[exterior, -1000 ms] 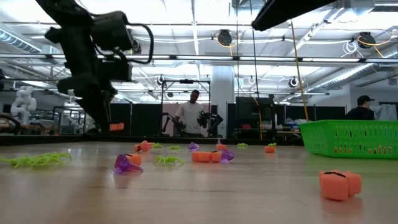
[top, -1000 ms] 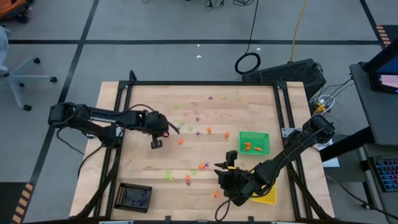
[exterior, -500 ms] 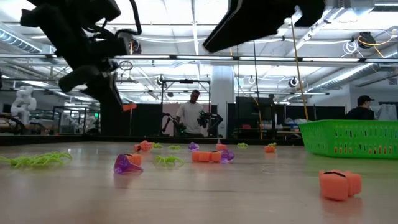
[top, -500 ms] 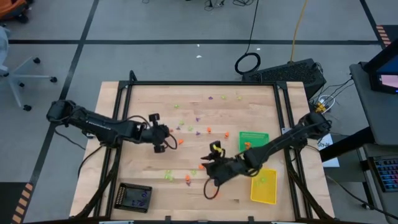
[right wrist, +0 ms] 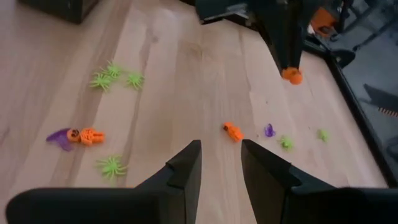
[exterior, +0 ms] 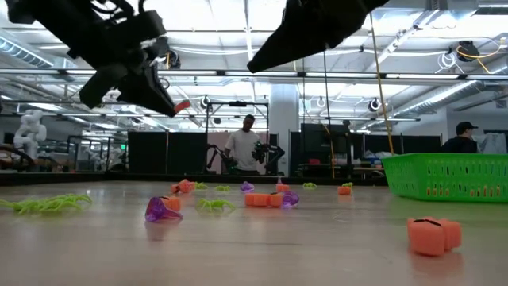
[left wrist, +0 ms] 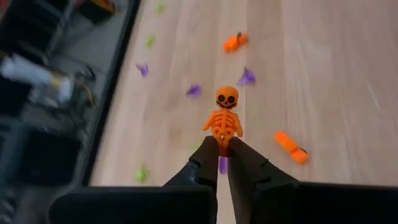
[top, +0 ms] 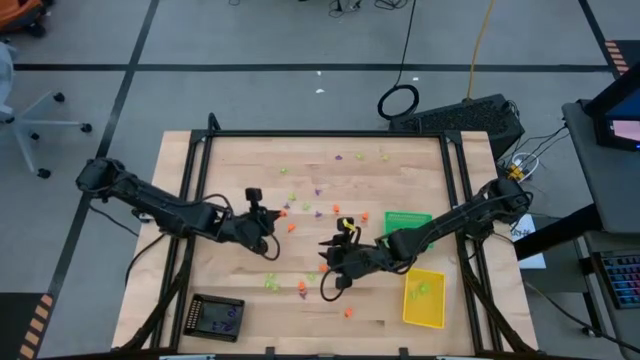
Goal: Sort Halloween decoration
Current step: Put the orange skeleton toy into the green bin
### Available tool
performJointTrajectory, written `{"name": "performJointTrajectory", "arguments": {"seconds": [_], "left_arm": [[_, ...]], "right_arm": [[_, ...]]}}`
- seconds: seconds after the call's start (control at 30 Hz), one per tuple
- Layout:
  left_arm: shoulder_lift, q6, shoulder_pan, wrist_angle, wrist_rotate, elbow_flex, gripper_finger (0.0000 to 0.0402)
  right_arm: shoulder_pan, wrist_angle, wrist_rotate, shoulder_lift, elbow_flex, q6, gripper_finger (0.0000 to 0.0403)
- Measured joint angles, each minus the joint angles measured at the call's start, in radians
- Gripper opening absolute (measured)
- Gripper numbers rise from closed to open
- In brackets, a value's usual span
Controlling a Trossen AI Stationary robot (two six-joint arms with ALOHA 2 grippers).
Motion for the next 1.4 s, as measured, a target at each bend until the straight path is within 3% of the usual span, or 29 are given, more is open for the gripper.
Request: {"name": "performJointTrajectory", "arguments": {"seconds": [0.13, 0.27, 0.53, 1.4], "left_arm": [[0.0, 0.21, -0.027, 0.036, -0.065, 0.0, 0.0015], [0.0, 0.398, -0.039, 0.041, -0.081, 0.0, 0.0015], [0.0, 0.607, -0.04, 0.047, -0.082, 0.0, 0.0015], [0.0, 0.521, -0.04, 0.045, -0.07, 0.001, 0.0015]], "right_arm": [[0.001, 0.02, 0.001, 0.0, -0.01, 0.119, 0.01], [0.001, 0.055, 0.001, 0.001, -0.03, 0.129, 0.01], [0.0, 0.059, 0.003, 0.002, -0.032, 0.129, 0.01], [-0.024, 0.217, 0.003, 0.113, -0.032, 0.059, 0.01]]}}
